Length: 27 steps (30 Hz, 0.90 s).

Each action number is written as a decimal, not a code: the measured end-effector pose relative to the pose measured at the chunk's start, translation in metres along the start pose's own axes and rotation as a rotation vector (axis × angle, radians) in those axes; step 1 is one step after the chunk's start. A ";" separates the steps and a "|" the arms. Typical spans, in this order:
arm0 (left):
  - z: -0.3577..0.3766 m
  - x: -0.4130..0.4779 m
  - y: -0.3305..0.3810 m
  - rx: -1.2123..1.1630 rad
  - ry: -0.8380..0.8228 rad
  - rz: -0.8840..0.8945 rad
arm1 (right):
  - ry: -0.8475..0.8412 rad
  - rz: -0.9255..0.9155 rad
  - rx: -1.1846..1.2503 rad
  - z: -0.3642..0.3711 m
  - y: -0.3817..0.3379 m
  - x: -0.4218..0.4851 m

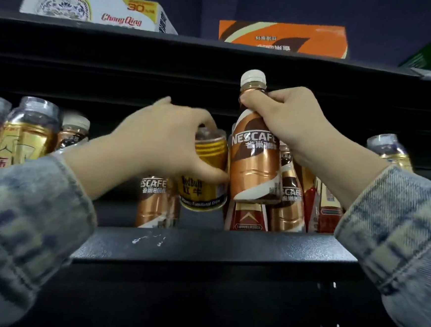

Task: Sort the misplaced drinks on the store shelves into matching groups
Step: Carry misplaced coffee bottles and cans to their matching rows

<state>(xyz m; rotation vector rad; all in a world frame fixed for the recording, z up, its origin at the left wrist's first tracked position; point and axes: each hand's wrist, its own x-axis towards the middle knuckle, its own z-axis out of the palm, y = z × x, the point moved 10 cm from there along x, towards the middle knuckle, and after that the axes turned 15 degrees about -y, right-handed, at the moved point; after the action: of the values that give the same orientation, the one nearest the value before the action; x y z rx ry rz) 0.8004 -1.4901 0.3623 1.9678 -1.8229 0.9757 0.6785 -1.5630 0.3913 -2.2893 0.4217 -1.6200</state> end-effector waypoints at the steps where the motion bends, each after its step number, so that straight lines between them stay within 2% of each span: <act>1: -0.010 -0.010 -0.007 -0.103 0.053 -0.018 | 0.001 0.001 -0.003 0.001 0.000 0.002; 6: -0.026 -0.056 -0.053 -0.593 0.320 -0.059 | -0.043 -0.001 -0.063 0.025 -0.008 0.013; 10: -0.007 -0.071 -0.079 -0.789 0.392 -0.138 | -0.057 0.032 -0.124 0.050 -0.005 0.019; 14: 0.022 -0.070 -0.092 -0.859 0.356 -0.205 | -0.059 0.072 -0.317 0.069 -0.001 0.018; 19: 0.042 -0.066 -0.097 -0.928 0.326 -0.185 | -0.050 0.068 -0.540 0.075 0.002 0.016; 27: 0.042 -0.060 -0.084 -0.872 0.301 -0.118 | -0.035 0.001 -0.678 0.080 0.007 0.010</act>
<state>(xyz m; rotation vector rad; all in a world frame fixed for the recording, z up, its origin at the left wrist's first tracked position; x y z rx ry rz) 0.8942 -1.4570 0.3119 1.2830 -1.5490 0.3045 0.7565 -1.5676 0.3714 -2.7659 1.1042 -1.5991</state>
